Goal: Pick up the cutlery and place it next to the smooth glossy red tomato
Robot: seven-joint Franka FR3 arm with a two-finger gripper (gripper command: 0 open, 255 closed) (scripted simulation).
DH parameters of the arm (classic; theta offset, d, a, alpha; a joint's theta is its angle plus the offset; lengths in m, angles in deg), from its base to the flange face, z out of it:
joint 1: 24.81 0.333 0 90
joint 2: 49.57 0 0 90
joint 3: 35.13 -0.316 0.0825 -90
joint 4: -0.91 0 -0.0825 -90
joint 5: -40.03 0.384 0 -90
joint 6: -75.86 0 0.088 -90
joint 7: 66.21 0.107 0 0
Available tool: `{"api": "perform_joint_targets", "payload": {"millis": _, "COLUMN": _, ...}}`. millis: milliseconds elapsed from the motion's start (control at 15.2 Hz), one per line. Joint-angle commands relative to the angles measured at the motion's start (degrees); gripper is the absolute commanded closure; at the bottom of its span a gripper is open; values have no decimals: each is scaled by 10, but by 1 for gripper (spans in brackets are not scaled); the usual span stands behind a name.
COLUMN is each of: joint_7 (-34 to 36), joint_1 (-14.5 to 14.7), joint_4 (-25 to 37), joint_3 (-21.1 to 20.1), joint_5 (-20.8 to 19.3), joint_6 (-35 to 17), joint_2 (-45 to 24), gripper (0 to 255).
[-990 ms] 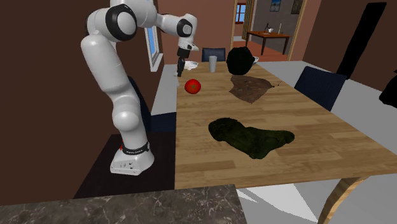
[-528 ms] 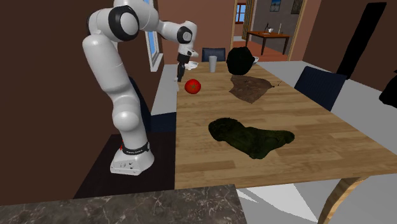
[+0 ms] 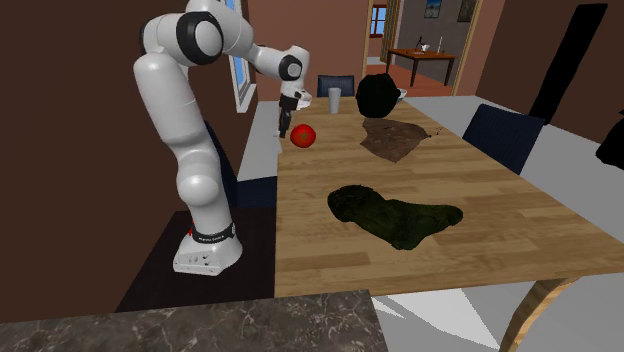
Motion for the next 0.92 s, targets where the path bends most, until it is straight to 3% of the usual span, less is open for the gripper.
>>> {"api": "perform_joint_targets", "payload": {"millis": 0, "joint_7": 2, "joint_1": 0, "joint_4": -8, "joint_3": -3, "joint_5": -3, "joint_6": -16, "joint_2": -8, "gripper": 255}}
{"api": "perform_joint_targets", "payload": {"millis": 858, "joint_7": 15, "joint_1": 4, "joint_4": -64, "joint_3": -14, "joint_5": -31, "joint_6": -121, "joint_2": -67, "gripper": 255}}
